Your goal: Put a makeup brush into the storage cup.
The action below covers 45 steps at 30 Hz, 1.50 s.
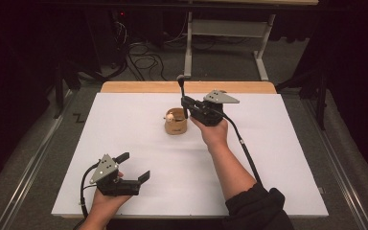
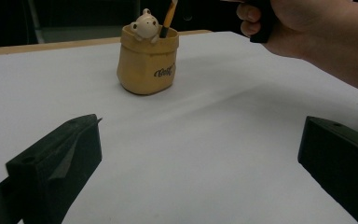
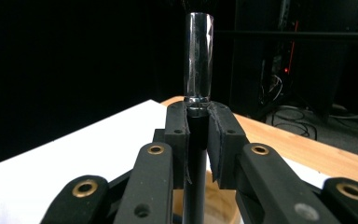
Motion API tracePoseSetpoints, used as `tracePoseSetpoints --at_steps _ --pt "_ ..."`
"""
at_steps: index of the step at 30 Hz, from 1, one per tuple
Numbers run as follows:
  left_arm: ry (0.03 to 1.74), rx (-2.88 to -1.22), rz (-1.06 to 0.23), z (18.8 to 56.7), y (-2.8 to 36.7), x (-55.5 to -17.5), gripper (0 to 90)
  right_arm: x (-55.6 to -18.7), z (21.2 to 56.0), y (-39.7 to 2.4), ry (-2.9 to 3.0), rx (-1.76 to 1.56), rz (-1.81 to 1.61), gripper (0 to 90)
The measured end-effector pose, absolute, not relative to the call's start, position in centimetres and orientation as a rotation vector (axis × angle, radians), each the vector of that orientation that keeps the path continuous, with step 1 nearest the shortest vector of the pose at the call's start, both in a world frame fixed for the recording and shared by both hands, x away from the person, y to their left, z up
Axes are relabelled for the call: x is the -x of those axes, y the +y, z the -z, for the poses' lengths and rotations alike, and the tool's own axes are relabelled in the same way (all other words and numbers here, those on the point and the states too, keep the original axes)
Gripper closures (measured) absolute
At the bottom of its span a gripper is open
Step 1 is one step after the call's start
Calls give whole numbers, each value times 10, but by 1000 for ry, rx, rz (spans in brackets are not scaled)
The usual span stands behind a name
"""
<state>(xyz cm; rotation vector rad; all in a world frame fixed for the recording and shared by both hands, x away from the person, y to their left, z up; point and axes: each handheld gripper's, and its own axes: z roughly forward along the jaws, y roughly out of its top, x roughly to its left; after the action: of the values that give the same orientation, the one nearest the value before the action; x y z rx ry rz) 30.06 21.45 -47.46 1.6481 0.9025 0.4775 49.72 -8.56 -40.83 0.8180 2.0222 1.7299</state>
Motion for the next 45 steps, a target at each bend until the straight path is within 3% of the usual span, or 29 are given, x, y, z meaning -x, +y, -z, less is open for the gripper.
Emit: tracePoseSetpoints --at_steps 45 --pt "917 -1633 -468 475 216 -299 4 -518 436 -66 2053 -863 -1679 799"
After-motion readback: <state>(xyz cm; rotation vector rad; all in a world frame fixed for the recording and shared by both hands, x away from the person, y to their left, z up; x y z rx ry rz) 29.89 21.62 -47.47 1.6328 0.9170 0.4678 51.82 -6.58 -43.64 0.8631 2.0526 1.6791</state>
